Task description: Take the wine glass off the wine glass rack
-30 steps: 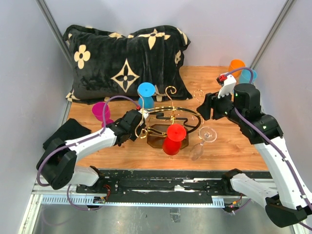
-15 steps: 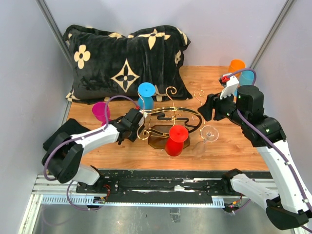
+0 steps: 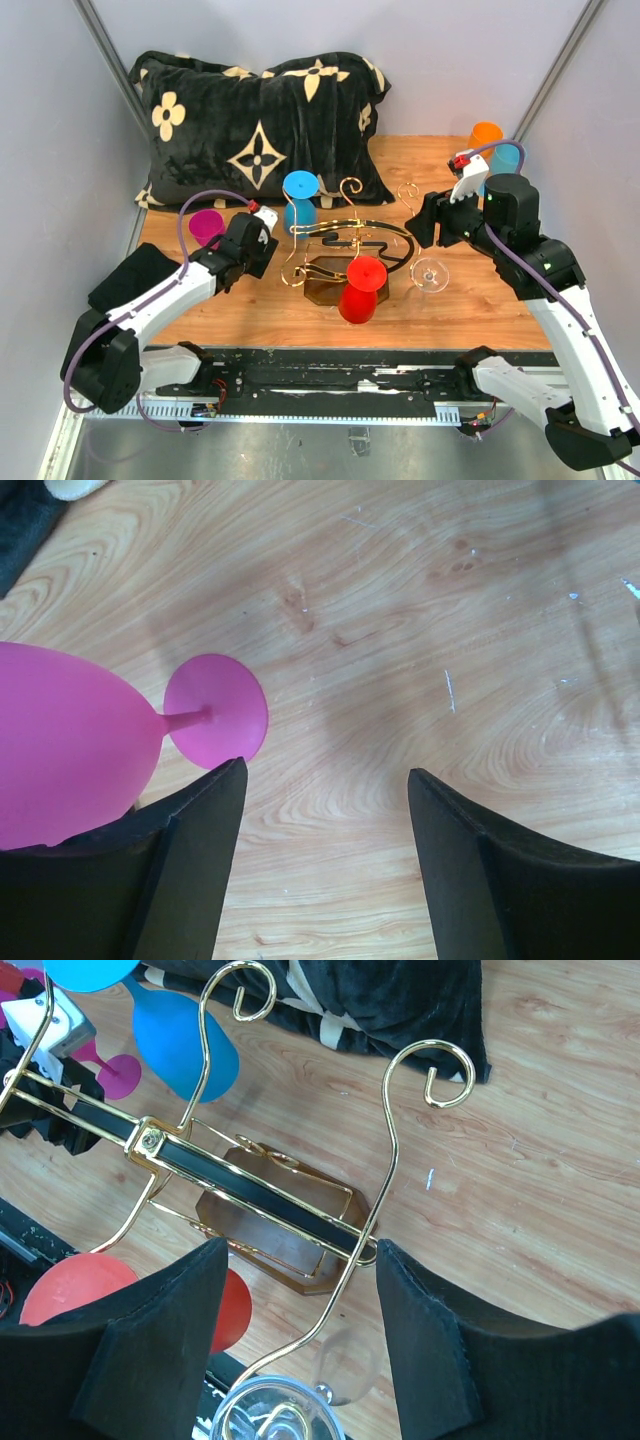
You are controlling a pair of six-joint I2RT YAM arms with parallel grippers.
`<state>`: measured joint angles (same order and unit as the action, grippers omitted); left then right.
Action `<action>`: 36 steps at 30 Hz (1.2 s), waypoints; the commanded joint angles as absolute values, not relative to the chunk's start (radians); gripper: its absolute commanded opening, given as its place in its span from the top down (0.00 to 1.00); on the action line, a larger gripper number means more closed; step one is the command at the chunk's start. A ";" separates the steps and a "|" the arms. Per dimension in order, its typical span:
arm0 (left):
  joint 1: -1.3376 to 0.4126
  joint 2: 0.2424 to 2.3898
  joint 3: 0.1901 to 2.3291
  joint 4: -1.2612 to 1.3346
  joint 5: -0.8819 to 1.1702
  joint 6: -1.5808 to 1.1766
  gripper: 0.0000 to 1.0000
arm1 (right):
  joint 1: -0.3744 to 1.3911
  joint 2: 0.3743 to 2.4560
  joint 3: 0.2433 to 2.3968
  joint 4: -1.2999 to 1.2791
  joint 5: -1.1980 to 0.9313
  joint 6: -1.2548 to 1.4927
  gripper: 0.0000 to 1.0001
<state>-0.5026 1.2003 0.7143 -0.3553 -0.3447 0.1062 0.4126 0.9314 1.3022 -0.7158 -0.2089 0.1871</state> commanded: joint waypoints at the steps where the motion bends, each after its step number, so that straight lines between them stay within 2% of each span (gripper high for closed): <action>1: -0.486 1.144 0.722 -0.346 -0.327 0.092 0.28 | 0.434 0.928 1.305 -0.710 -0.202 0.189 0.38; 8: -0.460 1.054 0.799 -0.397 -0.242 0.070 0.27 | 0.434 0.951 1.325 -0.716 -0.203 0.192 0.39; 21: -0.459 1.005 1.040 -0.568 -0.354 -0.068 0.25 | 0.452 1.023 1.399 -0.724 -0.278 0.204 0.46; 27: -0.459 0.988 1.154 -0.625 -0.472 -0.144 0.23 | 0.569 1.130 1.500 -0.736 -0.268 0.194 0.47; 36: -0.459 1.034 1.284 -0.699 -0.452 -0.242 0.27 | 0.743 1.291 1.647 -0.793 -0.154 0.178 0.52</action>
